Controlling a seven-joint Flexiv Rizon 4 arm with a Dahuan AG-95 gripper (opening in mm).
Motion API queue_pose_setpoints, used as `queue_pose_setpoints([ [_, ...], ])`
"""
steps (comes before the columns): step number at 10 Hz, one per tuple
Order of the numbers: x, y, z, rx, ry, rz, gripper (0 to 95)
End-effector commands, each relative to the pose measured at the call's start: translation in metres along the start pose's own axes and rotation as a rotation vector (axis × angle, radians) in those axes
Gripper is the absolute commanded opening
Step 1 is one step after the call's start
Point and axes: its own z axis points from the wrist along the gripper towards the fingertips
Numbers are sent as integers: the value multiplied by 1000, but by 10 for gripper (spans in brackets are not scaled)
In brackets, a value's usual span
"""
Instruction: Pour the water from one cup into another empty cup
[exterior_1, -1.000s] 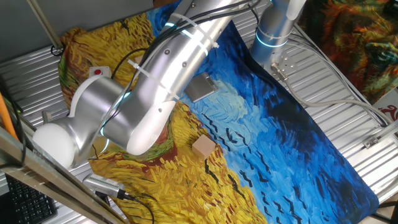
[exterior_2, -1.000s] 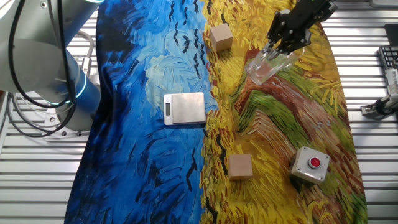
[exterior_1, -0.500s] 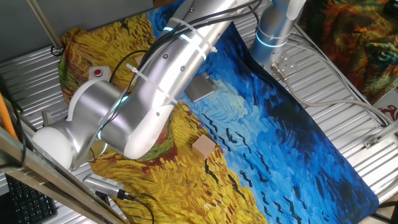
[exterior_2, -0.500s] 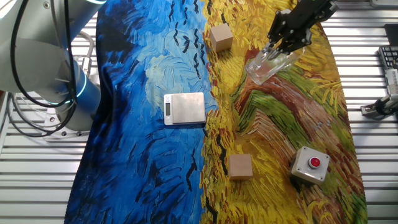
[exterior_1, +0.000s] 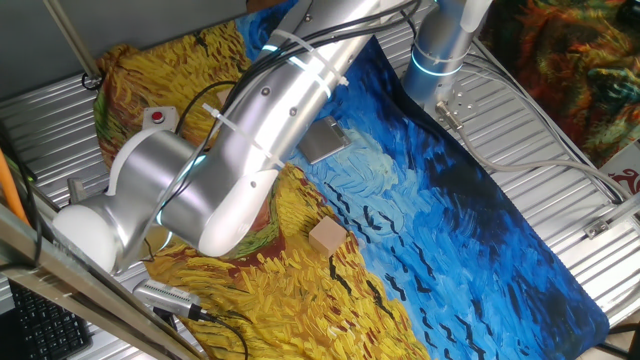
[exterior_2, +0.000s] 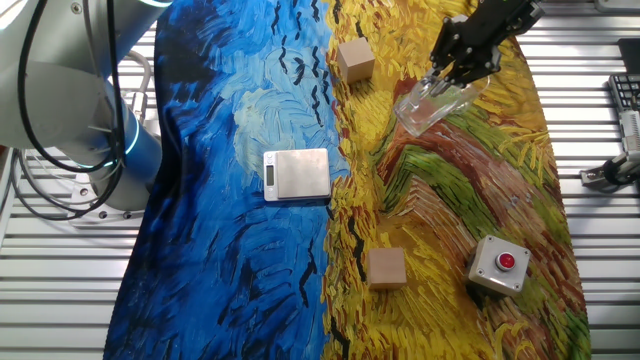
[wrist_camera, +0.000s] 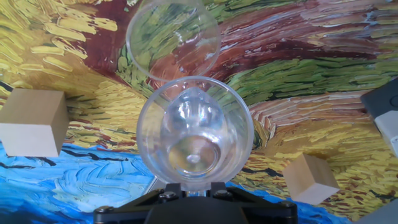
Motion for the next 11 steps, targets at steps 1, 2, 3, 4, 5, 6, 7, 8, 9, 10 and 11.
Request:
queue_pose_setpoints([
  [1,0,0,-2,-3,7,0,0],
  [2,0,0,-2,-4,7,-1,0],
  [3,0,0,-2,-4,11,-2,0],
  [4,0,0,-2,-4,15,-2,0],
  [5,0,0,-2,-4,18,-2,0],
  [6,0,0,-2,-4,22,-2,0],
  [7,0,0,-2,-1,28,-3,0],
  [8,0,0,-2,-1,31,-3,0],
  [9,0,0,-2,0,33,-4,0],
  [10,0,0,-2,1,39,-6,0],
  [11,0,0,-2,2,42,-7,0],
])
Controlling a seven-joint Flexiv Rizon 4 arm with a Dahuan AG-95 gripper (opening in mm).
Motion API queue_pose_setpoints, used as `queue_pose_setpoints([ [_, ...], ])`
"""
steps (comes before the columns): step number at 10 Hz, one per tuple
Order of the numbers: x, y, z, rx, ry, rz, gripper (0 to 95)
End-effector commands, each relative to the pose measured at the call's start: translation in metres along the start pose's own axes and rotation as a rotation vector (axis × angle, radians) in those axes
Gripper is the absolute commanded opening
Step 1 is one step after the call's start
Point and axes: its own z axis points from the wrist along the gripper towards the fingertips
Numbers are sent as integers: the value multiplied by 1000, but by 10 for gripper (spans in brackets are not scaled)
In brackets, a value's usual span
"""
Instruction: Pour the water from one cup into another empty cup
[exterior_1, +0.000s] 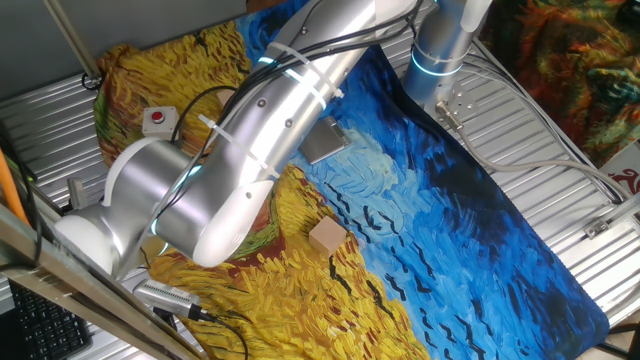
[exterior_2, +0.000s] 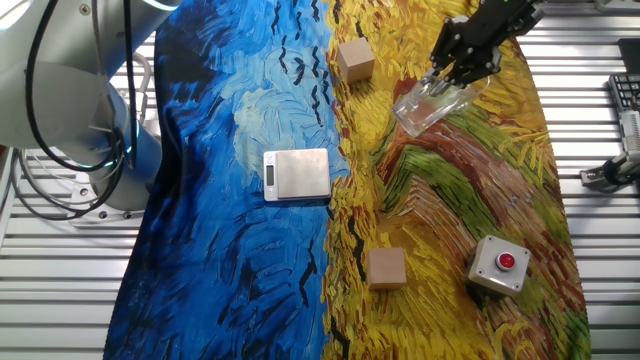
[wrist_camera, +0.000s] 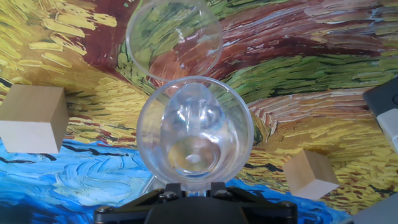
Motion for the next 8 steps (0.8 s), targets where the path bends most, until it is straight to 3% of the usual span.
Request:
queue_pose_setpoints([
  [1,0,0,-1,-2,9,-1,0],
  [8,-1,1,-6,-4,11,0,0],
])
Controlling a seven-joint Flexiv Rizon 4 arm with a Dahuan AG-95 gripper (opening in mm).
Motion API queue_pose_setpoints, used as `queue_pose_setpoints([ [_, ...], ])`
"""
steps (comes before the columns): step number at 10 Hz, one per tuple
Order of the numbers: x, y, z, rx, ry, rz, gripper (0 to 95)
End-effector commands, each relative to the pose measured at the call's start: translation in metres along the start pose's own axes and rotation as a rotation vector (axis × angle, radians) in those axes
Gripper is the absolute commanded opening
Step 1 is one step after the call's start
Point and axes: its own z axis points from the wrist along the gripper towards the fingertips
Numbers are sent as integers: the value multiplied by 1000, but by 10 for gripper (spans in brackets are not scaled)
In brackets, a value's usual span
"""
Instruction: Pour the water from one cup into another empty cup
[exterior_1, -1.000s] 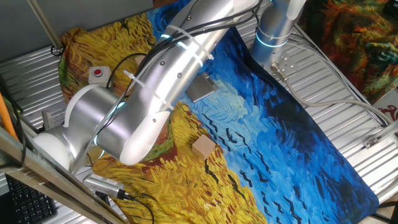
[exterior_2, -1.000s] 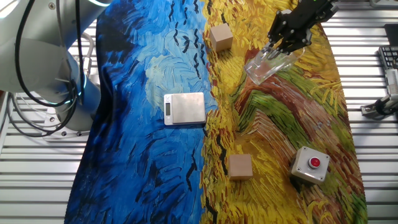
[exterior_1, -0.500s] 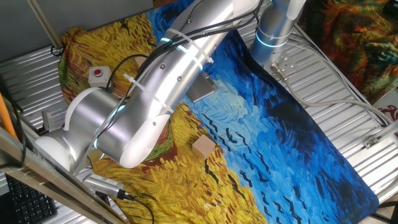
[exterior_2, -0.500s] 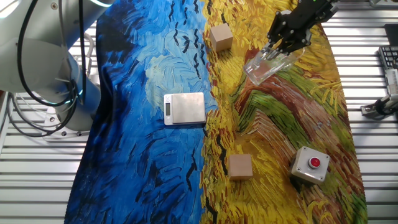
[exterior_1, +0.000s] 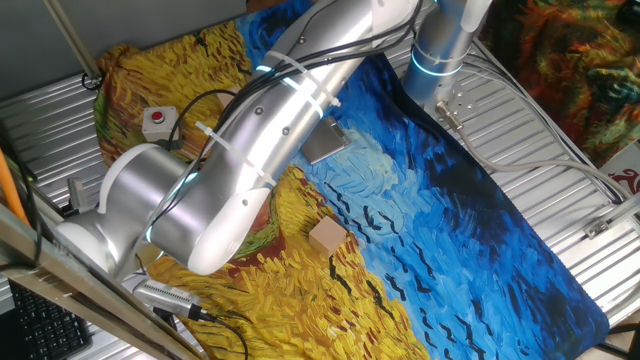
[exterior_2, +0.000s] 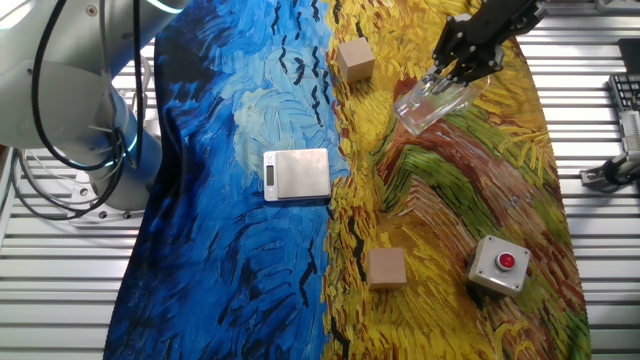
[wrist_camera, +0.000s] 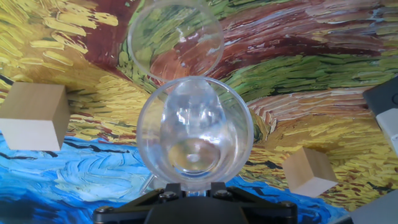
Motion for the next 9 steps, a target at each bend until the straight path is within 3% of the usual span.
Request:
queue_pose_setpoints([
  [1,0,0,0,-2,2,-1,0],
  [9,0,0,-1,0,23,-8,0],
])
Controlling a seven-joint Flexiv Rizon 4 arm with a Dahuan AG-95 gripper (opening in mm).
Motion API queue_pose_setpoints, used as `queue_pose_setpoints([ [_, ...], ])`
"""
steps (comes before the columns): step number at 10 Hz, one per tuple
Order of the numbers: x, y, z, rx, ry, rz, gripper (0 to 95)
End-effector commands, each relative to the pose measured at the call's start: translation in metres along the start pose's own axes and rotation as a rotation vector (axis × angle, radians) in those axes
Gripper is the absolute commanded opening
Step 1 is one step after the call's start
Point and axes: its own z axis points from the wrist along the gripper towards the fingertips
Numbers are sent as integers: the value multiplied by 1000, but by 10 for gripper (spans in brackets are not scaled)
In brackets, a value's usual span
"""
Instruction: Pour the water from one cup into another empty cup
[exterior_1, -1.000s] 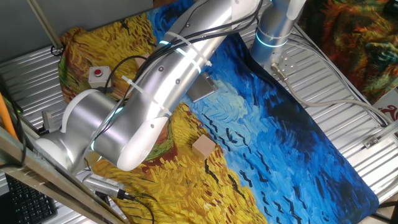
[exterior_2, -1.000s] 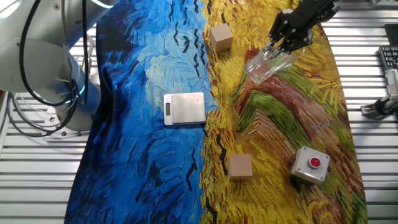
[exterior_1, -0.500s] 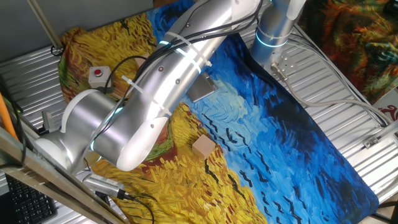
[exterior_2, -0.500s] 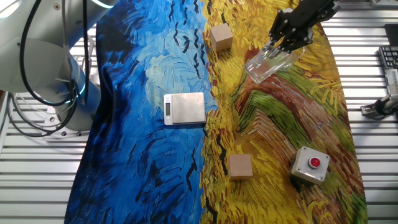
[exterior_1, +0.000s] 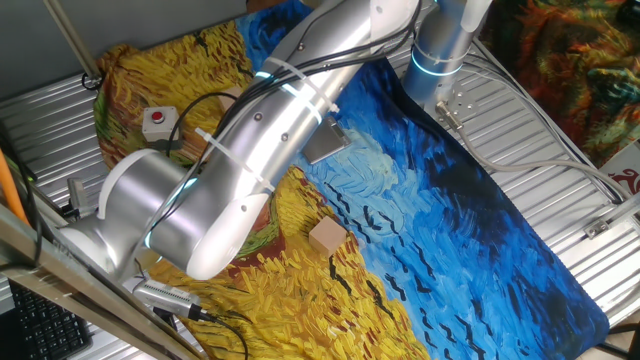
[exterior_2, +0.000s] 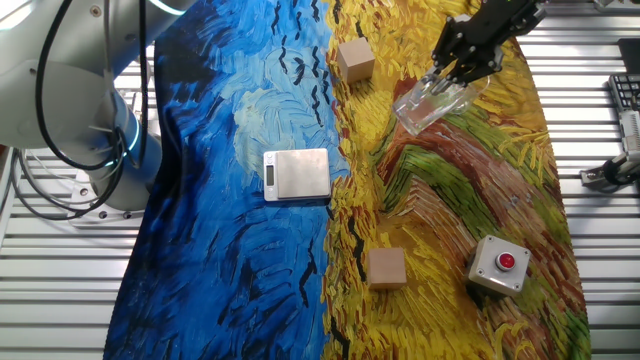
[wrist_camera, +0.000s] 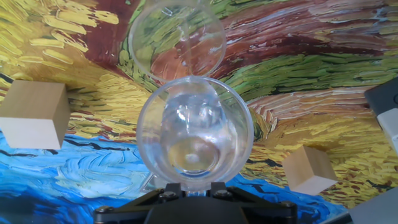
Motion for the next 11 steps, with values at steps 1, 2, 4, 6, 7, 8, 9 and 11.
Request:
queue_pose_setpoints([
  [1,0,0,1,1,0,-2,0],
  [2,0,0,0,2,4,-2,0],
  [4,0,0,0,5,8,-2,0],
  [6,0,0,-1,4,9,-4,0],
  [7,0,0,-1,4,10,-4,0],
  [8,-1,0,-1,4,13,-5,0],
  [9,-1,0,-1,4,11,-5,0],
  [11,-1,0,-1,5,13,-5,0],
])
